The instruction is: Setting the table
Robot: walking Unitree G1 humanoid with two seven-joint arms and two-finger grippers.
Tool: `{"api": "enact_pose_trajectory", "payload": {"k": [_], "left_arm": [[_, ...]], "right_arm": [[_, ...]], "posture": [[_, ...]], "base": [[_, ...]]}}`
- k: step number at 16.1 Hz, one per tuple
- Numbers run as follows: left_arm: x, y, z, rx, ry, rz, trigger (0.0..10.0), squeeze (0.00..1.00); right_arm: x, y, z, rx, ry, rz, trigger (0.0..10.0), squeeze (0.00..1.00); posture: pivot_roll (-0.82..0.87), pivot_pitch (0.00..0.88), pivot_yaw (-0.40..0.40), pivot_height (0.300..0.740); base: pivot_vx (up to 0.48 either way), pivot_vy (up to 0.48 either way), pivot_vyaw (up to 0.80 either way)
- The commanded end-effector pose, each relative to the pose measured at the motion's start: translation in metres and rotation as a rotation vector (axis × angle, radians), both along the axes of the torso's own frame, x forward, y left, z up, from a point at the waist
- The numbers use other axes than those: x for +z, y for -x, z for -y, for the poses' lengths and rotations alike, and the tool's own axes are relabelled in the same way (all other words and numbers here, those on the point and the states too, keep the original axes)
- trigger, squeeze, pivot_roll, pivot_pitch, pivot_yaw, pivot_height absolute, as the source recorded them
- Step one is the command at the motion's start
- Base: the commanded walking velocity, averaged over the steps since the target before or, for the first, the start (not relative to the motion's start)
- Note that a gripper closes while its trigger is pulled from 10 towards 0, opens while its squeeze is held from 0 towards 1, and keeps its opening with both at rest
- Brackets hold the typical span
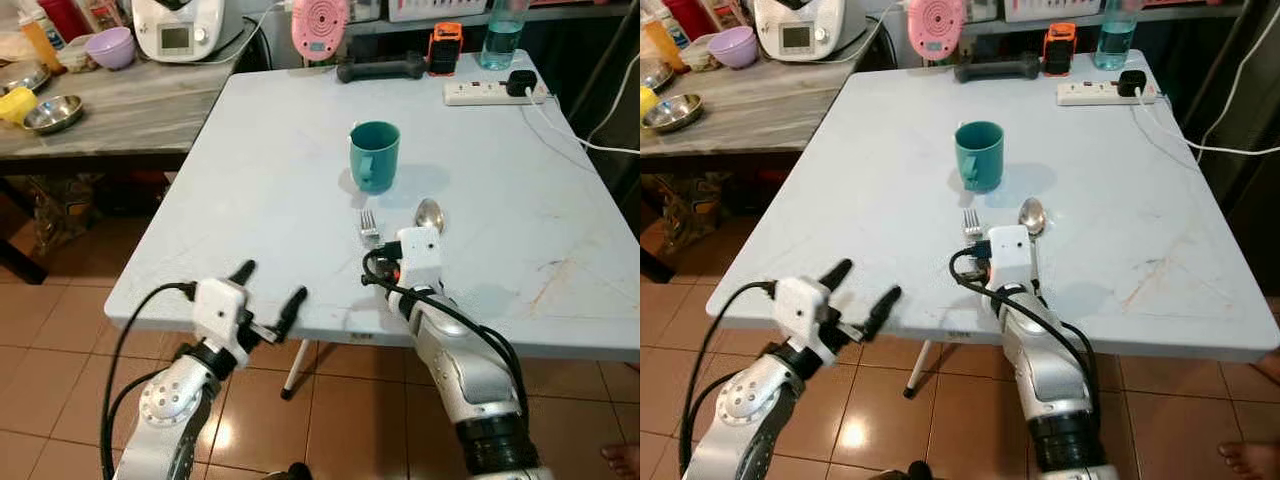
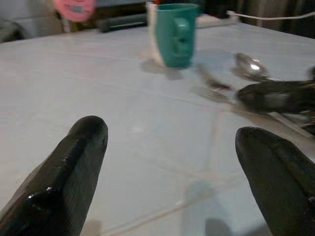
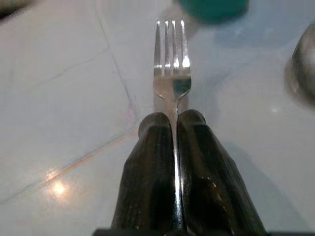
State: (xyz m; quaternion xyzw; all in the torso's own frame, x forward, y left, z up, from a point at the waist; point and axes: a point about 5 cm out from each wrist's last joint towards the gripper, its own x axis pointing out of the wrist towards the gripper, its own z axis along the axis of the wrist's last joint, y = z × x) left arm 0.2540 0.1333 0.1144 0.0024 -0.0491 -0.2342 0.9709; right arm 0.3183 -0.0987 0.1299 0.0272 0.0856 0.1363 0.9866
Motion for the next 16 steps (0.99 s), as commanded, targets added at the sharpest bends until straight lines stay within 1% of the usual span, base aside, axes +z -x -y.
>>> {"api": "enact_pose_trajectory", "payload": {"k": [1,2,3,4,5,7,9,10,12,16], "left_arm": [[-0.002,-0.002,-0.011,0.075,-0.026,0.007,10.0,0.00],[-0.003,-0.005,-0.017,0.142,-0.039,0.004,10.0,0.00],[-0.004,-0.007,-0.023,0.194,-0.025,-0.004,10.0,0.00],[-0.004,-0.008,-0.029,0.235,0.003,-0.005,10.0,0.00],[-0.004,-0.009,-0.032,0.277,0.016,-0.007,10.0,0.00],[-0.006,-0.013,-0.039,0.376,0.010,-0.017,10.0,0.00],[-0.007,-0.014,-0.040,0.393,0.037,-0.043,10.0,0.00],[-0.007,-0.015,-0.040,0.389,0.029,-0.038,10.0,0.00],[-0.009,-0.014,-0.039,0.391,0.044,-0.048,10.0,0.00],[-0.011,-0.015,-0.036,0.396,0.045,-0.055,10.0,0.00]], "right_arm": [[0.011,0.003,-0.002,0.022,-0.023,0.076,0.0,0.00],[0.015,0.006,0.002,0.027,-0.013,0.126,0.1,0.00],[0.025,0.011,0.005,0.039,-0.009,0.211,7.1,0.00],[0.029,0.013,0.007,0.046,0.012,0.248,10.0,0.00],[0.031,0.015,0.009,0.047,0.018,0.271,10.0,0.00],[0.038,0.016,0.014,0.026,0.040,0.323,10.0,0.00],[0.041,0.018,0.019,0.017,0.060,0.350,10.0,0.00],[0.041,0.019,0.020,0.014,0.062,0.351,10.0,0.00],[0.036,0.020,0.024,0.003,0.064,0.327,10.0,0.00],[0.034,0.020,0.024,0.002,0.066,0.324,10.0,0.00]], "posture": [[-0.15,0.130,0.128,0.740],[-0.15,0.127,0.128,0.740],[-0.15,0.126,0.127,0.740],[-0.16,0.121,0.126,0.740],[-0.16,0.119,0.126,0.740],[-0.16,0.115,0.120,0.740],[-0.17,0.110,0.114,0.740],[-0.17,0.110,0.114,0.740],[-0.17,0.108,0.113,0.740],[-0.17,0.109,0.115,0.740]], "base": [[0.000,0.000,0.00],[0.000,0.000,0.00],[0.000,0.000,0.00],[0.000,0.000,0.00],[0.000,0.000,0.00],[0.000,0.000,0.00],[0.000,0.000,0.00],[0.000,0.000,0.00],[0.000,0.000,0.00],[0.000,0.000,0.00]]}}
